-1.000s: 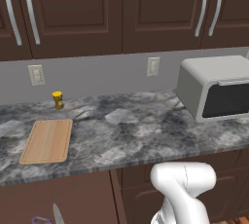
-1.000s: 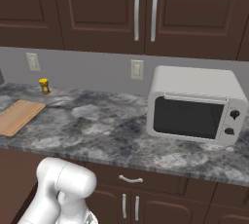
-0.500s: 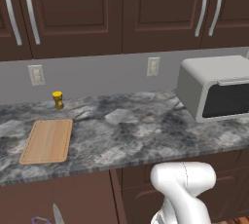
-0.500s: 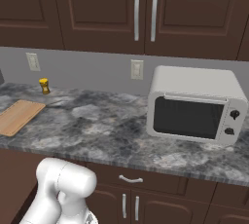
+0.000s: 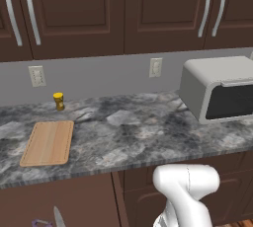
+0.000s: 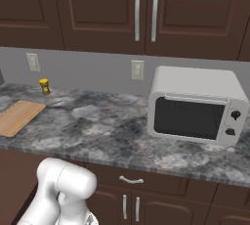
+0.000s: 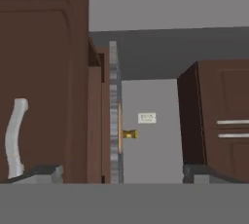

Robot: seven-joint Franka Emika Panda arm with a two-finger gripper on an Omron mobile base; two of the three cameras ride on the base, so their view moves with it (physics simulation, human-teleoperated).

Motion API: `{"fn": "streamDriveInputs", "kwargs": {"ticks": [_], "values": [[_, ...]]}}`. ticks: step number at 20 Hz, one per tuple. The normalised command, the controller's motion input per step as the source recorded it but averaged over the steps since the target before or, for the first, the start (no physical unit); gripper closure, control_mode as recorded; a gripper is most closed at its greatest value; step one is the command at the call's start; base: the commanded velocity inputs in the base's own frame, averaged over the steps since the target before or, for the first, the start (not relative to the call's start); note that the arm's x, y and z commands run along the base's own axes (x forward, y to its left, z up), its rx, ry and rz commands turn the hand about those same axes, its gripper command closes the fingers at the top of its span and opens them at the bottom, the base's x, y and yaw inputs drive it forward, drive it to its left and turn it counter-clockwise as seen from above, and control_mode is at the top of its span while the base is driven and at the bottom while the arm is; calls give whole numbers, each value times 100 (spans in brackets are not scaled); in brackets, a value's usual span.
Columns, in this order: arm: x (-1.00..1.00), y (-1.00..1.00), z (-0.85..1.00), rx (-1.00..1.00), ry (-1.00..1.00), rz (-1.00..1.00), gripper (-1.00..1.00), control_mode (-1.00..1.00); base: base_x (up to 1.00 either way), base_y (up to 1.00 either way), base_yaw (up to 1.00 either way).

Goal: Open the drawer on the left and place the cutting tools on the cutting board.

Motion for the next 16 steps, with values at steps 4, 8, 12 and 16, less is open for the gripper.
{"fn": "streamDriveInputs", "kwargs": {"ticks": [4, 8, 12, 16], "values": [[-4, -28, 79, 5, 0, -3, -100, -100, 0, 0, 0], [-1, -29, 79, 5, 0, -3, -100, -100, 0, 0, 0], [0, -29, 77, 4, 0, -2, -100, -100, 0, 0, 0], [0, -30, 69, 3, 0, -1, -100, -100, 0, 0, 0]]}}
